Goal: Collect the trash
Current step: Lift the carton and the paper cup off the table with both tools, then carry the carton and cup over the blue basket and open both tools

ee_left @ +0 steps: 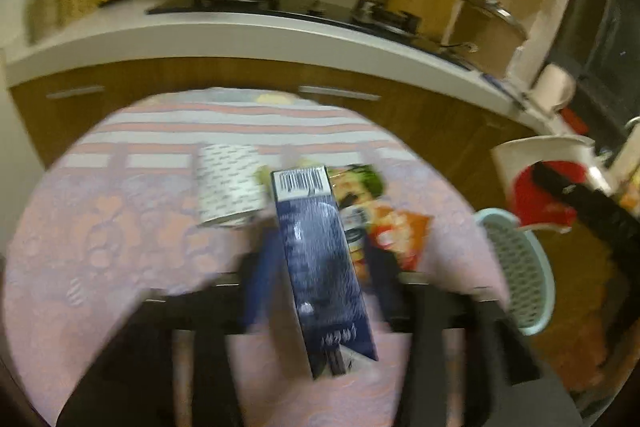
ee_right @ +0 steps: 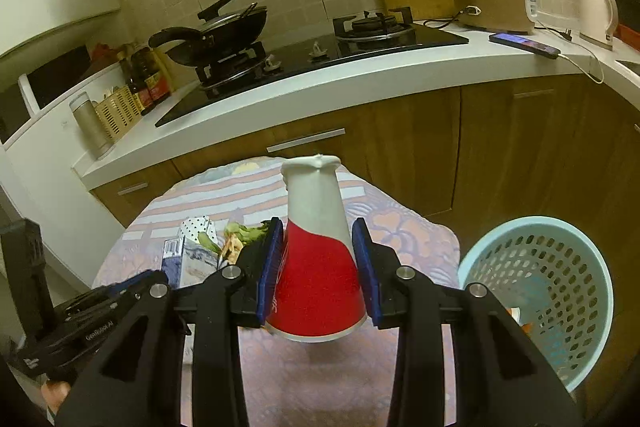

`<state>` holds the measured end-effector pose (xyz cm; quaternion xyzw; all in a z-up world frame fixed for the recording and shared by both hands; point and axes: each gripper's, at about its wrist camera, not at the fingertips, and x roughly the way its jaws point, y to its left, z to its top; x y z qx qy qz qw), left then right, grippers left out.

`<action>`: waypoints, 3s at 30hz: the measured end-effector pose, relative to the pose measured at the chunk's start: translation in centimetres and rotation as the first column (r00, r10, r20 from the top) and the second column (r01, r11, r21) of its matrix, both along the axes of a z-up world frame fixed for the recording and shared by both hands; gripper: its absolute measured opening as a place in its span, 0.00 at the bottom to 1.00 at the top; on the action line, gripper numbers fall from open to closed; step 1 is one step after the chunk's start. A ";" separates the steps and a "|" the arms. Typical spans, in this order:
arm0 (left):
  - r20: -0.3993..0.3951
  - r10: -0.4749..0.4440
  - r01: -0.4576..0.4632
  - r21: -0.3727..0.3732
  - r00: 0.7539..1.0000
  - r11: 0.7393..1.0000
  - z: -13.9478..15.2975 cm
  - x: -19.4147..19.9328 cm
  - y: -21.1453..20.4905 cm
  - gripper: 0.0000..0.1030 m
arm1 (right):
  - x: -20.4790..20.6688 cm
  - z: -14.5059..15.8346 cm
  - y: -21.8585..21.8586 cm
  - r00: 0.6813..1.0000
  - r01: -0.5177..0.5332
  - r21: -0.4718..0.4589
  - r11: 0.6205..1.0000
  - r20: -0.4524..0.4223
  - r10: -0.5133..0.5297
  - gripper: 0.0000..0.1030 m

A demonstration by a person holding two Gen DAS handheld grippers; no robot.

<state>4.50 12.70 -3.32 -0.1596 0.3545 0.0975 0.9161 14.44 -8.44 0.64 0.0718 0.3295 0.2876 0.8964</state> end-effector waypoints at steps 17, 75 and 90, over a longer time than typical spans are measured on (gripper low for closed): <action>-0.096 0.110 -0.114 -0.037 0.989 0.993 -3.8 -1.7 2.0 0.73 | -0.8 -1.3 -2.6 0.999 0.015 0.028 0.999 -0.039 -0.014 0.32; 0.018 -0.462 0.462 -0.071 0.887 0.884 -2.4 14.4 -22.6 0.64 | 5.3 -9.7 -21.1 0.890 0.416 -0.035 0.909 -0.191 -0.415 0.63; 0.105 -0.219 0.225 -0.046 0.970 0.973 1.3 7.1 -11.4 0.64 | 2.5 -5.4 -8.8 0.988 0.130 -0.023 0.991 -0.081 -0.132 0.63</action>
